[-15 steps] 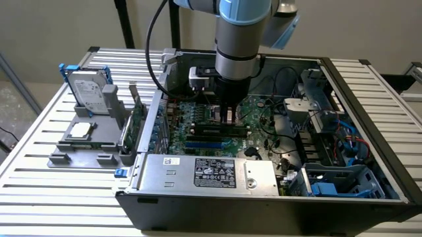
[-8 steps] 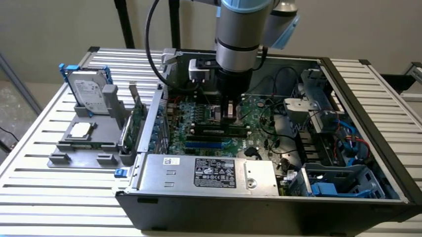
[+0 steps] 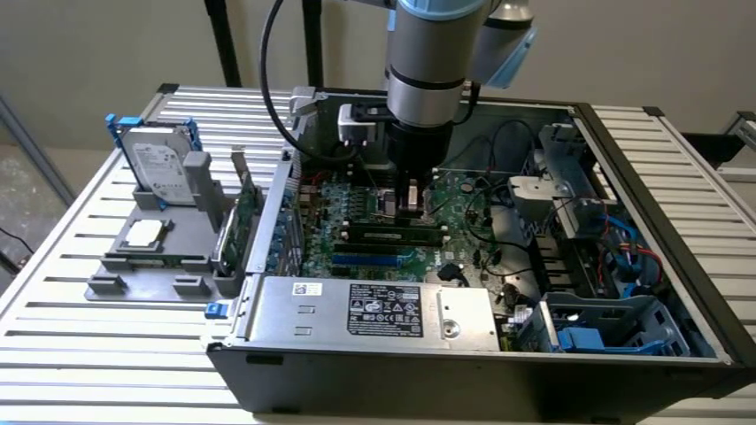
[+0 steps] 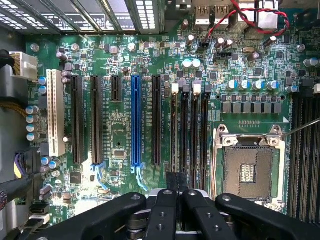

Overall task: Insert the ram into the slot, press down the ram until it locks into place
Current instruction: 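Insert the ram into the slot, then press down the ram until it locks into place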

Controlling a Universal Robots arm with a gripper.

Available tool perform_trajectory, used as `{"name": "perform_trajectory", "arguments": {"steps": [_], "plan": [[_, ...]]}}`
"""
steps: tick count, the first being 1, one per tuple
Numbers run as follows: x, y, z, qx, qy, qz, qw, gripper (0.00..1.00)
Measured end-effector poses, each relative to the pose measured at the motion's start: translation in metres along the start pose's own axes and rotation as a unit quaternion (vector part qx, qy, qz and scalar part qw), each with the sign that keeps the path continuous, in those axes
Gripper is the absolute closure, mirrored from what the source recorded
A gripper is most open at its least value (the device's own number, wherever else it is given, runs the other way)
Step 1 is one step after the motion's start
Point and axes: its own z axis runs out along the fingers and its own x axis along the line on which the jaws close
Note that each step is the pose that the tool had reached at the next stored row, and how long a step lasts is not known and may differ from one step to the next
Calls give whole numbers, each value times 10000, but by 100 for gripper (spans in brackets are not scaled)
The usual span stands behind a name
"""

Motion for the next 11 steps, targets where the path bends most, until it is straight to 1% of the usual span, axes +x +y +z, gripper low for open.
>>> {"name": "perform_trajectory", "arguments": {"steps": [6, 11], "plan": [[0, 0, 1, 0, -4, 0, 10000, 89], [-4, 0, 33, -6, -3, -1, 10000, 89]]}}
